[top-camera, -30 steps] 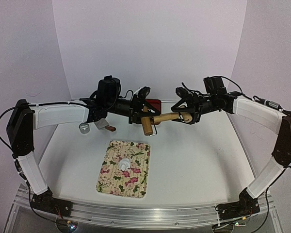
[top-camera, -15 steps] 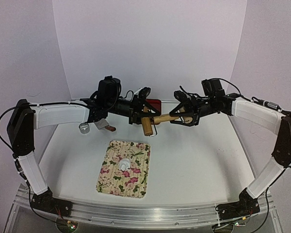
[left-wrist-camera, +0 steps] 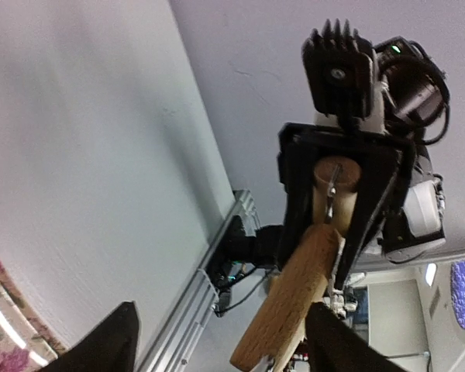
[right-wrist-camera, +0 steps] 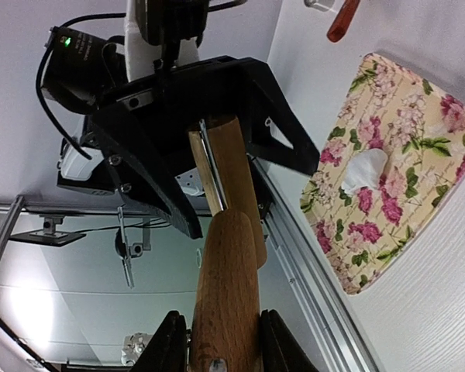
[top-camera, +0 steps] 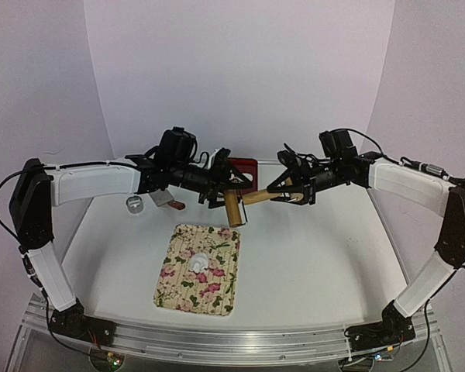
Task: Roll out the dumpling wrappers from the dough
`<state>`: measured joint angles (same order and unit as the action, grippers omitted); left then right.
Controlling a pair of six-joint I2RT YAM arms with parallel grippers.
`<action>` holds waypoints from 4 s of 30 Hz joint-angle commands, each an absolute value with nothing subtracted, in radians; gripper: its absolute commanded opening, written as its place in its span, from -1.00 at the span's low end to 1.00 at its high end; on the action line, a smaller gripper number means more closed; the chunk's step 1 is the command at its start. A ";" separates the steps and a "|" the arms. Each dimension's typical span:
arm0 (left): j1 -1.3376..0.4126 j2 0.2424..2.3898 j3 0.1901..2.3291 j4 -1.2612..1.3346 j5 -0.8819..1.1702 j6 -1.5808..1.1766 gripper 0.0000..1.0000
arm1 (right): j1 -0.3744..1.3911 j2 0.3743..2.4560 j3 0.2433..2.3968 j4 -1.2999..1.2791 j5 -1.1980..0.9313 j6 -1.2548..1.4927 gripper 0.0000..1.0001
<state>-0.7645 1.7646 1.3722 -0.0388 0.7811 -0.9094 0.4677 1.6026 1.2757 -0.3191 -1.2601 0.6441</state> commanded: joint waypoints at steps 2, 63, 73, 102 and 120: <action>-0.746 1.579 1.349 -0.307 0.459 -0.832 0.73 | 0.473 1.523 1.256 -0.303 -1.140 0.632 -1.00; -0.475 1.745 1.053 -0.673 0.485 -0.334 0.04 | 0.928 1.973 1.756 -0.699 -0.517 1.087 -1.00; -0.474 1.716 1.012 -0.638 0.469 -0.355 -0.22 | 0.940 2.014 1.770 -0.698 -0.513 1.054 -1.00; -0.474 1.780 1.016 -0.623 0.470 -0.331 -0.58 | 0.958 2.058 1.710 -0.836 -0.414 1.103 -1.00; -0.474 1.822 1.021 -0.626 0.471 -0.324 -0.70 | 0.964 2.129 1.740 -1.040 -0.298 1.074 -1.00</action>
<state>-0.4747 1.8069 1.0092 -0.6350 0.4789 -0.3363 0.9560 2.0504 1.7722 -0.7970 -0.4682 1.0817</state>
